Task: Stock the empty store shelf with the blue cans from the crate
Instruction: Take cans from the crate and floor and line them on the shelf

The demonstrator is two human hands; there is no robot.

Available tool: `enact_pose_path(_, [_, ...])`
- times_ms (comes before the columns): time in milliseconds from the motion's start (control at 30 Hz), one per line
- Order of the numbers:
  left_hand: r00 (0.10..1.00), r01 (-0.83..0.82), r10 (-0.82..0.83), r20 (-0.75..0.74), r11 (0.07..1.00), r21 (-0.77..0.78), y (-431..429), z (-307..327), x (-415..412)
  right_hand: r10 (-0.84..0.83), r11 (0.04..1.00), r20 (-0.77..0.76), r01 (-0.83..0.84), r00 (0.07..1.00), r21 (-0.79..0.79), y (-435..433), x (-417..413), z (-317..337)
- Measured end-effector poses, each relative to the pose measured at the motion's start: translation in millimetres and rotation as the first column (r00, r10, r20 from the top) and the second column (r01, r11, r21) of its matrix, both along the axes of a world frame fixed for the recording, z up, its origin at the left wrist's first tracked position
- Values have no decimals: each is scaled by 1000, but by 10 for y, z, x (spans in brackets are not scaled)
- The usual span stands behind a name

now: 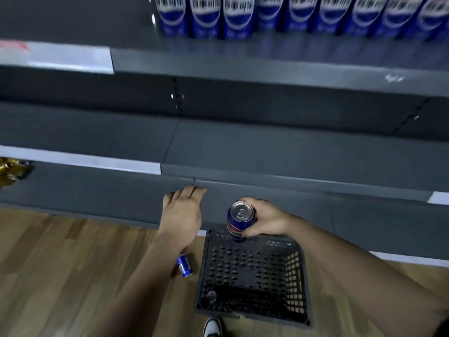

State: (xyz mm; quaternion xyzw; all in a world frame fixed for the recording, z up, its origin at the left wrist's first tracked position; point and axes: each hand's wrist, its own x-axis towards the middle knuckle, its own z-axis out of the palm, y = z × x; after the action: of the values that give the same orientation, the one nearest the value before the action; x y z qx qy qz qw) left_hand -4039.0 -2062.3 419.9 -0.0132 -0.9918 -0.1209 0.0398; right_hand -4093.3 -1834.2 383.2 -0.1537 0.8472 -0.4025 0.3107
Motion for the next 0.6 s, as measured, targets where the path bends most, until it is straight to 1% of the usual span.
enact_pose_path(100, [996, 43, -43, -76, 999, -4, 43, 493, -159, -18, 998, -28, 17, 999, -56, 52, -117, 552])
enact_pose_path(233, [982, 92, -97, -159, 995, -42, 67, 984, -332, -60, 992, -68, 52, 996, -117, 130, -222, 1195])
enact_pose_path(400, [956, 123, -130, -261, 991, -42, 94, 1443, -515, -146, 973, -168, 110, 975, -204, 208, -292, 1876])
enact_pose_path(533, [927, 177, -182, -329, 983, -45, 75, 1733, -604, -218, 953, -233, 155, 948, -261, 235, -366, 2289])
enact_pose_path(600, [915, 191, -196, -353, 980, -50, 56, 1839, -646, -235, 950, -248, 168, 940, -265, 250, -407, 2453])
